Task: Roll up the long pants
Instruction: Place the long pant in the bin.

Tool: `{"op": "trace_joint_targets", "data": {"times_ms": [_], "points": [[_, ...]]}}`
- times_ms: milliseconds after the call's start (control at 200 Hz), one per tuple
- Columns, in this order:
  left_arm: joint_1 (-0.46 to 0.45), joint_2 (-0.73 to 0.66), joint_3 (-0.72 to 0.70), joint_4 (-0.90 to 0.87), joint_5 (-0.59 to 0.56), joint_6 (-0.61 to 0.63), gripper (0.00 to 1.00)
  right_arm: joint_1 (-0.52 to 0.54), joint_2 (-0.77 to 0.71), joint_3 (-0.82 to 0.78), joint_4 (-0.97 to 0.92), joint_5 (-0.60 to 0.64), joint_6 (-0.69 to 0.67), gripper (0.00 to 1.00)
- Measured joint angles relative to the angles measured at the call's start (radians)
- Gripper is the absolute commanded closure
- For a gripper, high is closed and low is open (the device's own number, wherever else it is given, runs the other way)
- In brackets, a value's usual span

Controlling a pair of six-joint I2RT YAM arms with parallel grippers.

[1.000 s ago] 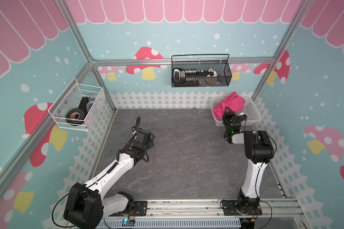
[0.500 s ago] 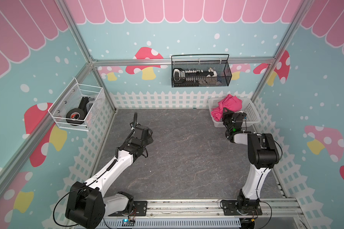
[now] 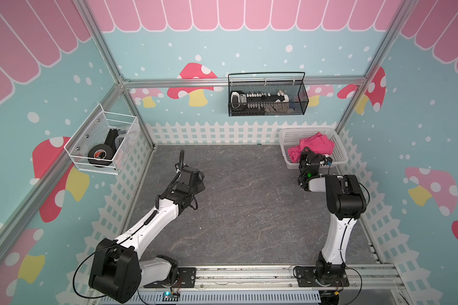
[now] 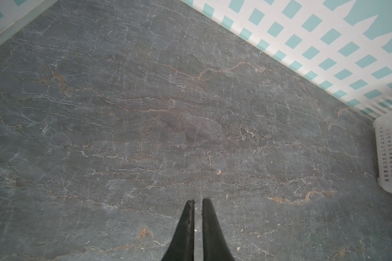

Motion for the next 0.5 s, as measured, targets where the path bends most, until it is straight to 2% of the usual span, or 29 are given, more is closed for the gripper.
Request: {"op": "trace_joint_targets", "data": {"times_ms": [45,70,105,215,305,405,500], "points": [[0.000,0.001,0.000,0.000,0.003,0.000,0.90,0.000,0.000,0.028,0.002,0.007,-0.010,0.23],[0.000,0.003,0.000,0.000,0.004,0.001,0.90,-0.001,0.003,0.048,0.002,0.007,-0.014,0.10],[0.000,0.003,0.000,0.000,0.007,0.001,0.90,-0.001,0.008,0.080,0.003,0.005,-0.021,0.02],[0.000,0.005,0.000,0.000,0.006,0.002,0.89,-0.001,0.012,0.148,0.007,-0.029,-0.061,0.01],[0.000,-0.001,-0.004,0.002,-0.005,0.003,0.82,-0.001,-0.005,0.153,-0.009,-0.070,-0.089,0.01],[0.000,-0.029,-0.018,0.005,-0.048,0.010,0.74,0.002,-0.072,0.090,-0.061,-0.131,-0.109,0.01],[0.000,-0.061,-0.031,0.022,-0.122,0.025,0.72,0.009,-0.216,-0.039,-0.155,-0.184,-0.170,0.01]]}}
